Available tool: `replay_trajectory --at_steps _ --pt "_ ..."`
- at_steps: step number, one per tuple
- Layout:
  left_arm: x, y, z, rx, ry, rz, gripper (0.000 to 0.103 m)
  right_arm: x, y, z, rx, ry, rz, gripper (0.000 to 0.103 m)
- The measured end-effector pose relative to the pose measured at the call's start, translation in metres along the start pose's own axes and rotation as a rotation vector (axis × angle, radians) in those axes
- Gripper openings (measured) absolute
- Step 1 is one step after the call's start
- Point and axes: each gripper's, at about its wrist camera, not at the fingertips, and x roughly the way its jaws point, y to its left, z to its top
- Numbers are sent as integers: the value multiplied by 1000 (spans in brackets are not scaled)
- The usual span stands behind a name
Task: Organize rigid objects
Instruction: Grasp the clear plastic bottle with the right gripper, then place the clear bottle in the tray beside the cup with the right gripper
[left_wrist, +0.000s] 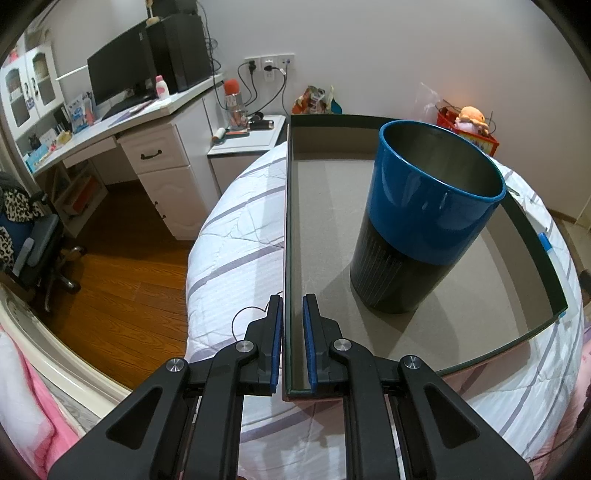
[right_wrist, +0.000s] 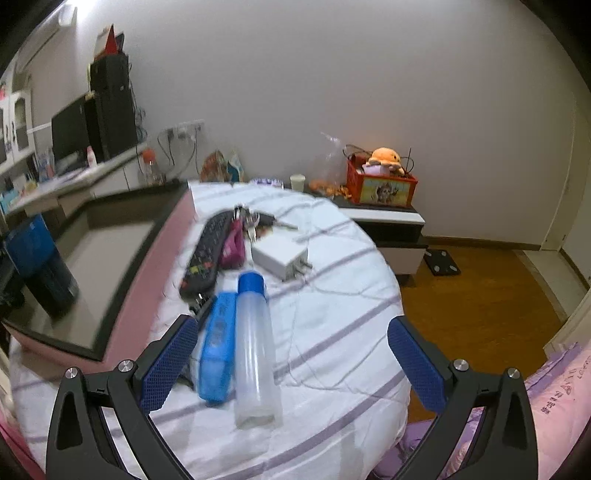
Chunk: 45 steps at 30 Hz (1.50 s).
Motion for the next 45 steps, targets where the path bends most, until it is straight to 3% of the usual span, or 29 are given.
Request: replay_trajectory --at_steps 7,10,12,15,24,25,27,29,38,45 --pt "0 -1 0 0 1 0 11 21 1 -14 -44 55 -53 102" --pt "0 -1 0 1 1 2 11 28 -3 -16 -35 80 -29 90" --pt "0 -1 0 1 1 3 11 32 -2 -16 -49 90 -23 75" --pt "-1 -1 0 1 0 3 11 39 3 -17 -74 109 -14 59" --pt "-2 -2 0 5 -1 10 11 48 8 -10 -114 112 10 56" --pt "-3 -2 0 5 -1 9 11 50 9 -10 -117 115 18 53" --pt "-4 -2 -1 6 -1 11 11 52 11 -8 -120 123 57 32" --pt "-3 -2 0 6 -1 10 11 53 14 -8 -129 123 71 27" --pt "-3 -3 -1 6 -1 9 11 38 5 -12 -57 104 134 26" --pt "-5 -2 0 1 -1 6 11 13 5 2 -20 29 155 26"
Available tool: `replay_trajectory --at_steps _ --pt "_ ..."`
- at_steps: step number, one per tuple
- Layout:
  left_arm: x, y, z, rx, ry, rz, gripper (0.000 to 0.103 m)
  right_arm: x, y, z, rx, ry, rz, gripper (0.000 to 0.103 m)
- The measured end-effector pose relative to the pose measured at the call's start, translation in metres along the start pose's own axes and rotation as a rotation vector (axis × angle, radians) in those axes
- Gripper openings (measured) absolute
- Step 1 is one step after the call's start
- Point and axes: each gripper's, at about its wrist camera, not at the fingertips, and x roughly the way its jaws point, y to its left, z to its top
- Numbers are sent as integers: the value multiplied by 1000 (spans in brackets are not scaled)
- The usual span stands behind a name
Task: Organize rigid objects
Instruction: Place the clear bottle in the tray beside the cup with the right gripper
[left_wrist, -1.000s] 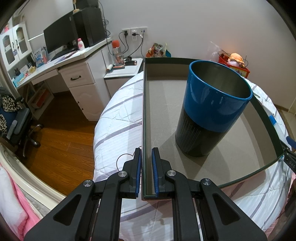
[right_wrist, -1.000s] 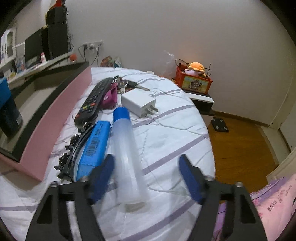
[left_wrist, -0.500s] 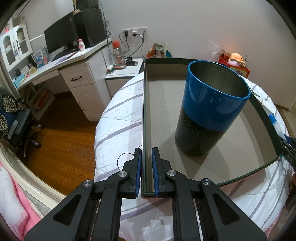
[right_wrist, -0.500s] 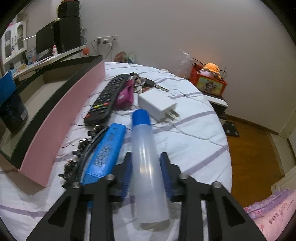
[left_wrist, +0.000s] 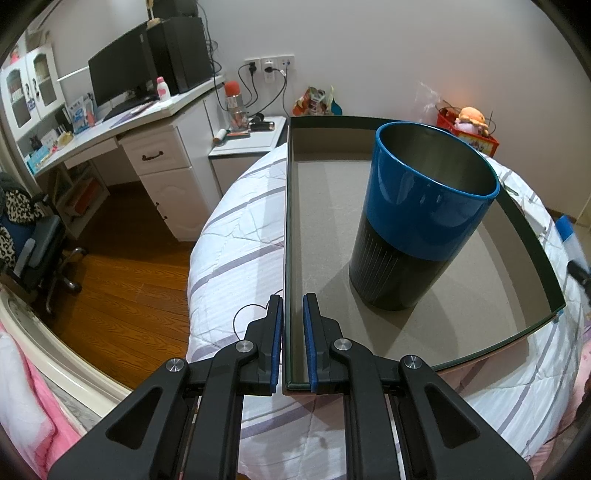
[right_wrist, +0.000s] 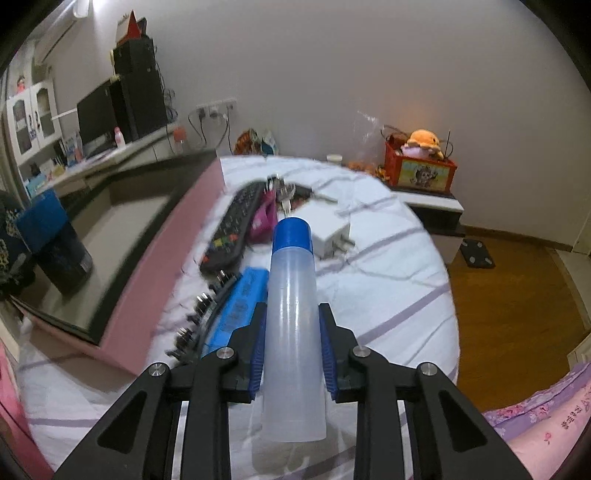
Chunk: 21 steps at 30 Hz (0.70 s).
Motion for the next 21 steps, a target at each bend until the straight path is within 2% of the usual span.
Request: replay_trajectory --at_steps 6,10,17,21 --pt "-1 0 1 -3 -1 -6 11 -28 21 22 -32 -93 39 26" --pt "-1 1 2 -9 -1 -15 11 -34 45 36 -66 -126 102 26" --pt "0 1 3 -12 -3 -27 11 -10 110 51 -158 -90 230 27" --pt "0 2 3 -8 -6 -30 11 13 139 51 -193 -46 266 27"
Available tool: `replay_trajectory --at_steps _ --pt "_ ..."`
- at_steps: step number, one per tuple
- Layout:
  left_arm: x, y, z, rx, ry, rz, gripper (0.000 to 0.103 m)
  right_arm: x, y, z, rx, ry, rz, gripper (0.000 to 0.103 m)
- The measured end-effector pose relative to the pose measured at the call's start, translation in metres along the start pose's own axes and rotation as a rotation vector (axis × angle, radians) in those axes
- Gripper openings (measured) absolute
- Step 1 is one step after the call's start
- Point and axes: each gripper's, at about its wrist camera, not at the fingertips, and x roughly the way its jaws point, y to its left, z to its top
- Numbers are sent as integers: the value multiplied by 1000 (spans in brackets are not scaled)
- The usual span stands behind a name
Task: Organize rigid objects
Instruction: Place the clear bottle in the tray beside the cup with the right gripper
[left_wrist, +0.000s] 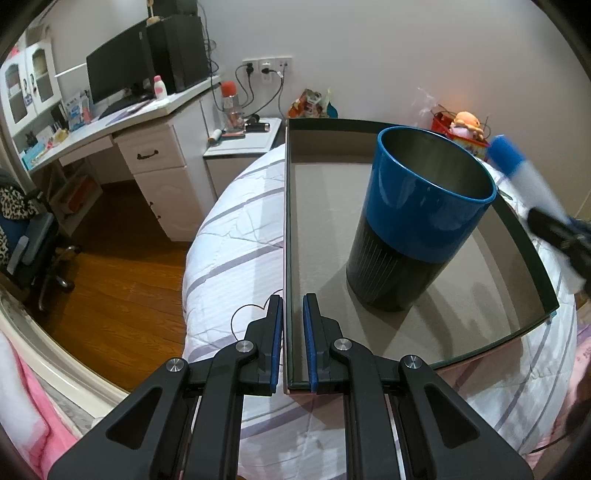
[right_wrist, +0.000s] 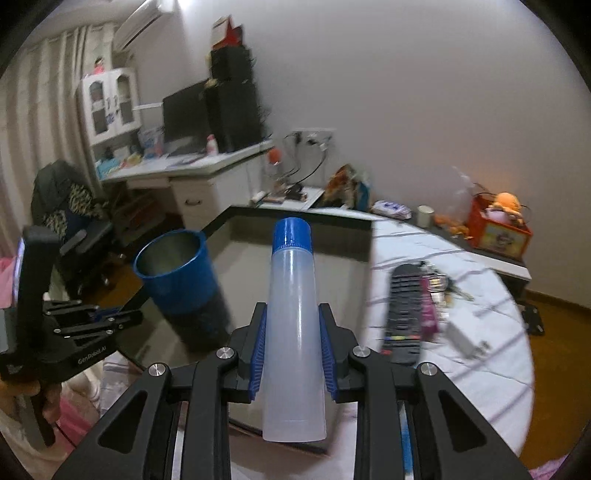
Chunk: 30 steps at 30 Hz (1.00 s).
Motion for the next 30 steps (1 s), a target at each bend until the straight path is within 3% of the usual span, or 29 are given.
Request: replay_trajectory --at_steps 9,25,26,27,29,30 --pt "-1 3 -1 1 -3 -13 11 44 16 -11 -2 111 16 27" --pt "0 2 -1 4 -3 -12 11 44 15 -17 2 140 -22 29" --pt "-1 3 -2 3 -4 -12 11 42 15 -16 4 137 -25 37" --pt "0 3 -2 4 -4 -11 11 39 15 -16 5 129 -33 54" --pt "0 3 -1 4 -3 -10 11 32 15 -15 -2 102 -55 67" --pt "0 3 -1 6 -3 -10 11 28 14 -14 -5 93 -59 67"
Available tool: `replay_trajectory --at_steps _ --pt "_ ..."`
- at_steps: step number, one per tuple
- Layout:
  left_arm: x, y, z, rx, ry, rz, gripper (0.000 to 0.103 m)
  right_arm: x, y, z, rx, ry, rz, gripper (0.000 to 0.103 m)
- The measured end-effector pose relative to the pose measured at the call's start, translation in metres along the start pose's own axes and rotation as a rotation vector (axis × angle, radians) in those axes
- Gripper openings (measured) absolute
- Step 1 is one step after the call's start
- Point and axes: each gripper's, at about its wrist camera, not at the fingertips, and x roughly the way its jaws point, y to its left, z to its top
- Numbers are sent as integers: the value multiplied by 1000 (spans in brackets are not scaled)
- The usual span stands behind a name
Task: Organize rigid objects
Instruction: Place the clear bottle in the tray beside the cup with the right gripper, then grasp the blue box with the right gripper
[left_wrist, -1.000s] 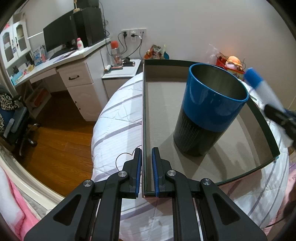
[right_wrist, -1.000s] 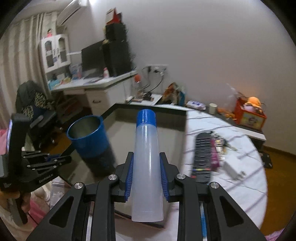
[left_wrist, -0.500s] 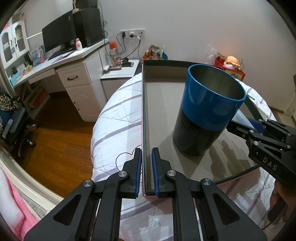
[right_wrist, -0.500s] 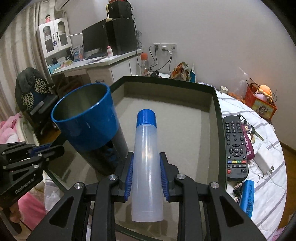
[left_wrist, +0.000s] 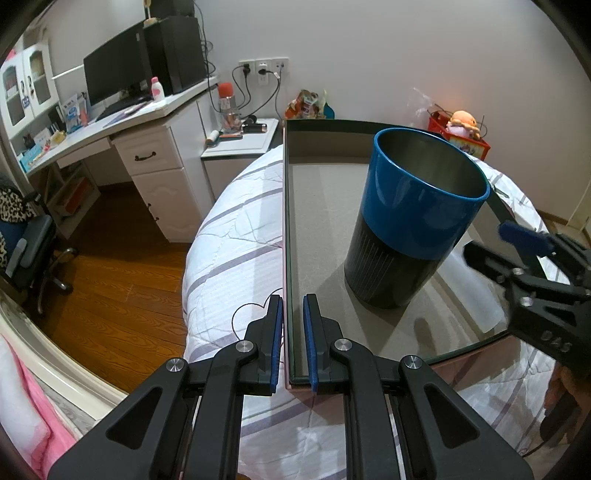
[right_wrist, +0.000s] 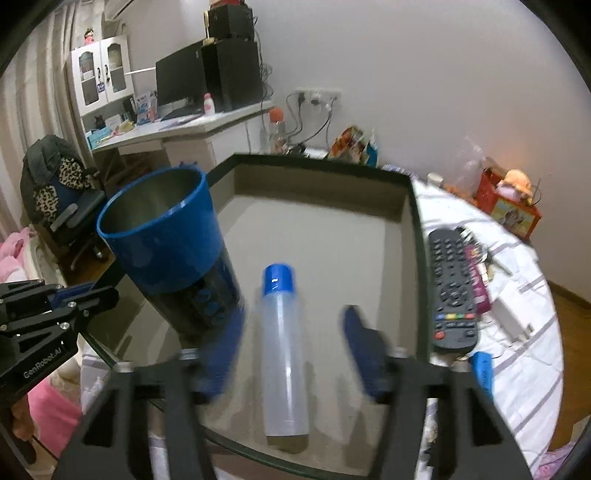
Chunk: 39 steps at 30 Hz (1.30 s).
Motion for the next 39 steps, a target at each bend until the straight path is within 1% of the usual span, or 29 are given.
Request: replay_trajectory --at_steps 2,5,7,8,11,16,18,20,26,29,33,35,39 --pt "0 0 0 -1 0 0 11 -7 -1 1 0 -16 -9 67" --pt "-1 0 0 0 0 1 11 -19 -5 2 -5 -38 -51 68" --pt "-2 0 0 2 0 3 11 -28 -9 3 -6 -52 -76 74" --pt "-2 1 0 2 0 4 11 -33 -12 4 -7 -59 -93 80" --pt "-3 0 -2 6 -2 9 11 -50 -23 4 -1 -92 -147 80" --pt "-4 -1 -3 6 -2 14 11 -80 -47 1 62 -148 -231 81" --pt "-4 -1 -3 7 -1 17 11 -91 -57 -2 94 -173 -266 84" --pt "-4 -1 -4 8 0 20 11 -100 -68 -5 124 -189 -292 85" --pt "-5 -1 -5 7 -1 20 11 -116 -97 -22 200 -204 -349 85" --pt "-6 -1 -5 6 0 23 11 -123 -114 -35 250 -208 -355 85" --pt "-6 -2 -6 9 1 32 11 -126 -127 -49 289 -188 -365 85" --pt "-6 -3 -6 8 0 34 11 -126 -131 -56 299 -174 -355 85" --pt "-7 -3 -6 9 1 34 11 -113 -131 -63 275 -117 -341 85"
